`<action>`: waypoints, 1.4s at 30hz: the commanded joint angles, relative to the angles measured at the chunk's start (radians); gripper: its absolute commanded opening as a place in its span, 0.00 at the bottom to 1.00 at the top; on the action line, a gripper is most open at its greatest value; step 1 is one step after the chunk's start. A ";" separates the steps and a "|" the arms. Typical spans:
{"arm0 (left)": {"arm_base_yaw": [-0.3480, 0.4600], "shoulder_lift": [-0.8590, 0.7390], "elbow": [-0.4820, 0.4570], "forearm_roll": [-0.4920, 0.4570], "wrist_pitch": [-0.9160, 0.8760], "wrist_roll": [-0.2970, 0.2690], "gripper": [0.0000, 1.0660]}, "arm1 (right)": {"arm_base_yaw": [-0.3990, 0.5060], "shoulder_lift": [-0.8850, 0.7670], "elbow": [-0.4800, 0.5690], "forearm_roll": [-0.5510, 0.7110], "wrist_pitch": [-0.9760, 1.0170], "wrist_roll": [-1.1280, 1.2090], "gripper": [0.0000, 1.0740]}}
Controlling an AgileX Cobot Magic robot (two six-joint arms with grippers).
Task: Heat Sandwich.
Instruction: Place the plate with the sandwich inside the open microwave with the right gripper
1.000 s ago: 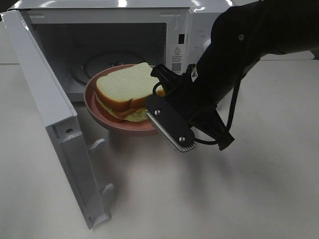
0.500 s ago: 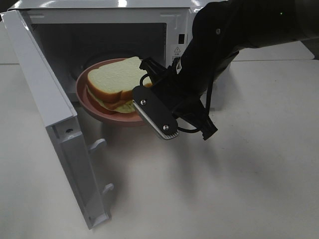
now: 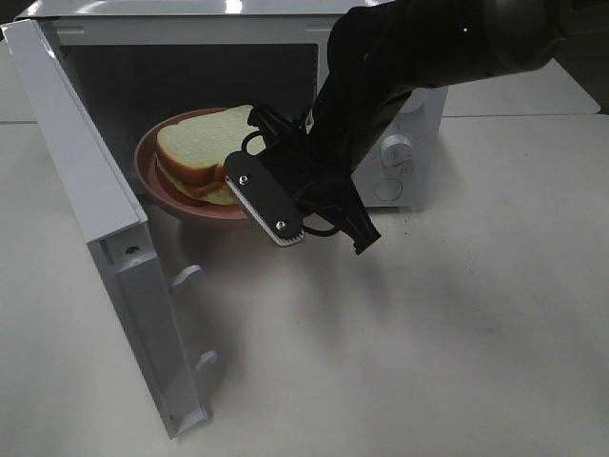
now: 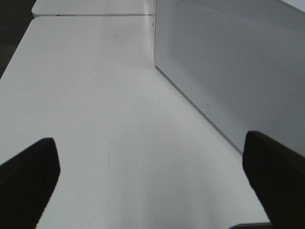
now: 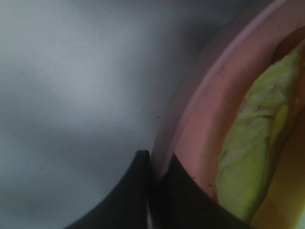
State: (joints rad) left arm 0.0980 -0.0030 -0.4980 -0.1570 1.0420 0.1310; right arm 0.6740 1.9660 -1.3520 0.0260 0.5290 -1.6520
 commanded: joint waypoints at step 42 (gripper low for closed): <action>0.002 -0.029 0.003 -0.002 -0.003 -0.009 0.95 | 0.001 0.403 -0.723 -0.127 0.292 0.387 0.02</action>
State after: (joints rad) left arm 0.0980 -0.0030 -0.4980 -0.1570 1.0420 0.1310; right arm 0.6740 2.3690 -2.0520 -0.0900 0.8380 -1.2810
